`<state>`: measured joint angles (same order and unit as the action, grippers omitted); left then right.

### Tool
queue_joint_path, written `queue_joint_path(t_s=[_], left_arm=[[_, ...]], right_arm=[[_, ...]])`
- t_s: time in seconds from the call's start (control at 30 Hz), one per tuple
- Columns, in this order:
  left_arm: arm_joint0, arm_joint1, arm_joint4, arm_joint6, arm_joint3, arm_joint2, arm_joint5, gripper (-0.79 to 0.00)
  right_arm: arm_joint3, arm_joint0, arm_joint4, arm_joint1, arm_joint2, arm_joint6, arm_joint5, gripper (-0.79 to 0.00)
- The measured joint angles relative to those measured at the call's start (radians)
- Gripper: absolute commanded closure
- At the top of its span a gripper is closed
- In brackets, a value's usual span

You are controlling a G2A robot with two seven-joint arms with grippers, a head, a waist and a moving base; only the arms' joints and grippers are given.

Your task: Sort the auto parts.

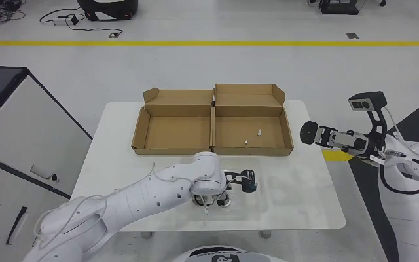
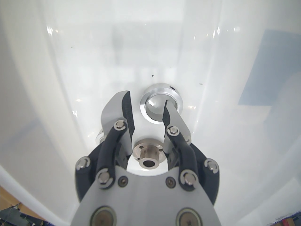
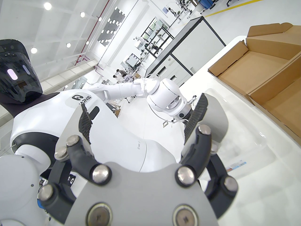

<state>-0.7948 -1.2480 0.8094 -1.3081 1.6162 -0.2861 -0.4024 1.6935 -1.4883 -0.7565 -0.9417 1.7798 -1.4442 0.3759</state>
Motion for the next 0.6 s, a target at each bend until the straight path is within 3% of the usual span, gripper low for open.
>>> queue_joint_path(t_s=[0.6], left_arm=[[-0.014,-0.013,0.036,0.012,-0.024,-0.002,-0.012,-0.225]], right_arm=[[0.000,0.000,0.000,0.000,0.000,0.000,0.000,-0.785]])
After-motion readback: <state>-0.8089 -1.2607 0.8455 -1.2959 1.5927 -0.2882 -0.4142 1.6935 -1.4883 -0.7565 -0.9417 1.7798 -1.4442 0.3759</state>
